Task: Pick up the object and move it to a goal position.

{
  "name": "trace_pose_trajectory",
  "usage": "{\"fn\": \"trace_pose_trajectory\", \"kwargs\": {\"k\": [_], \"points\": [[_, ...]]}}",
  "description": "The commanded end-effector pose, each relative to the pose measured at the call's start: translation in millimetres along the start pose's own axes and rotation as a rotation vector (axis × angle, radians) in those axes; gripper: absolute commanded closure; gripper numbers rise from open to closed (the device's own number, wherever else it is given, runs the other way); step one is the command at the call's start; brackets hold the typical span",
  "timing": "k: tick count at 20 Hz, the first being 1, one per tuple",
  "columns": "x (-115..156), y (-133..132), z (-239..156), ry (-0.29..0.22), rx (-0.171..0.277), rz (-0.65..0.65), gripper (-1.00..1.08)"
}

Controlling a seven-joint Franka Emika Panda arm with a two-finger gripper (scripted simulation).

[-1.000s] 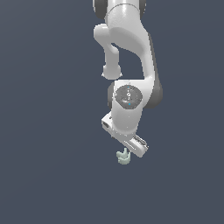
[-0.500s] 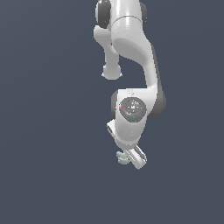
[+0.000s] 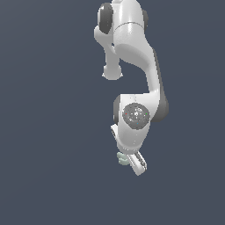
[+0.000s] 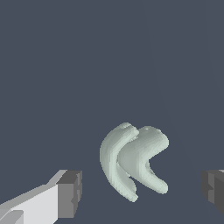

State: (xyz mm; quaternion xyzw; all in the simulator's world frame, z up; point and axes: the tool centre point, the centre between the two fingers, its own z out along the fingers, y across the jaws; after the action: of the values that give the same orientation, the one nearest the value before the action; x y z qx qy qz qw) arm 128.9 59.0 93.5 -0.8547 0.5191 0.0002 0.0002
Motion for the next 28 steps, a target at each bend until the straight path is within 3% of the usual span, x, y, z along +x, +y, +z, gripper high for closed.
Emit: {"fn": "trace_pose_trajectory", "kwargs": {"k": [1,8,17,23,24,28], "points": [[0,-1,1,0.0,0.0,0.013,-0.92],[0,-1,8,0.0,0.0,0.012,-0.92],[-1,0,51,0.0,0.0,0.016,-0.92],[0,-1,51,0.0,0.0,0.016,-0.92],[0,-1,51,0.0,0.0,0.016,1.08],[0,-1,51,0.0,0.0,0.016,1.08]]}}
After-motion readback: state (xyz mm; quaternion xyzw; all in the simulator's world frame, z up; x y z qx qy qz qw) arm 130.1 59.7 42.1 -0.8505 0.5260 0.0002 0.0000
